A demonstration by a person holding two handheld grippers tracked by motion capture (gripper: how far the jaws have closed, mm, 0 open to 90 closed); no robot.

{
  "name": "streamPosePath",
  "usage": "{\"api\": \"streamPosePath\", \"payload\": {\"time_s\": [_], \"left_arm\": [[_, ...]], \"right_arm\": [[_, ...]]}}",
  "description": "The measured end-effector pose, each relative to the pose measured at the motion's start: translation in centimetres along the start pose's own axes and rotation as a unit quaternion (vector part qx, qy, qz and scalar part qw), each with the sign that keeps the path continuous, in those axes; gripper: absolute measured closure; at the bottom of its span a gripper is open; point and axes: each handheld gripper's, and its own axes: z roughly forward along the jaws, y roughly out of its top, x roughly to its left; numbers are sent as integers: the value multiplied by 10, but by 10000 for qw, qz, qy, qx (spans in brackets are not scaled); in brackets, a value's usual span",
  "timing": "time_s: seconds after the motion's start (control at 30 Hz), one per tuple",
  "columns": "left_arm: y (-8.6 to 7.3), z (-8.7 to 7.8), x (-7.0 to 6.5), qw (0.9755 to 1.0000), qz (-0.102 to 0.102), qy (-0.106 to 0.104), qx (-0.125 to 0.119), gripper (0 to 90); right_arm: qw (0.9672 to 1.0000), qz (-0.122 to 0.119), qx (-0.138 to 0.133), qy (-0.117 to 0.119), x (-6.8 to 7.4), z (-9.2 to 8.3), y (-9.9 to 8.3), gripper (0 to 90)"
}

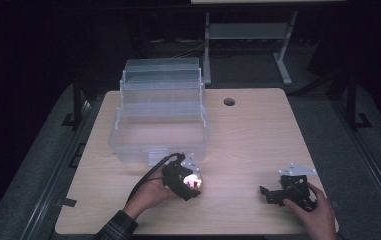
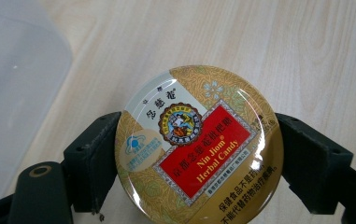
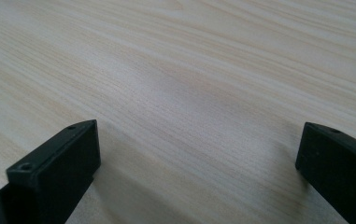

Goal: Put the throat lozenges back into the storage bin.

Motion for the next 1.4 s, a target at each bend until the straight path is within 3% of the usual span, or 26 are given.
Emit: {"api": "streamPosePath", "payload": {"time_s": [0.53, 0.67, 1.4], "left_arm": [[6, -13, 8, 9998, -111, 85, -156, 195], [8, -16, 10, 9999, -25, 80, -105, 195], [14, -28, 14, 9998, -88, 103, -150, 195]], "right_arm": [[10000, -1, 0, -1, 0, 0, 0, 0], [10000, 1, 0, -1, 0, 0, 0, 0], [10000, 6, 1, -1, 0, 0, 0, 0]]}}
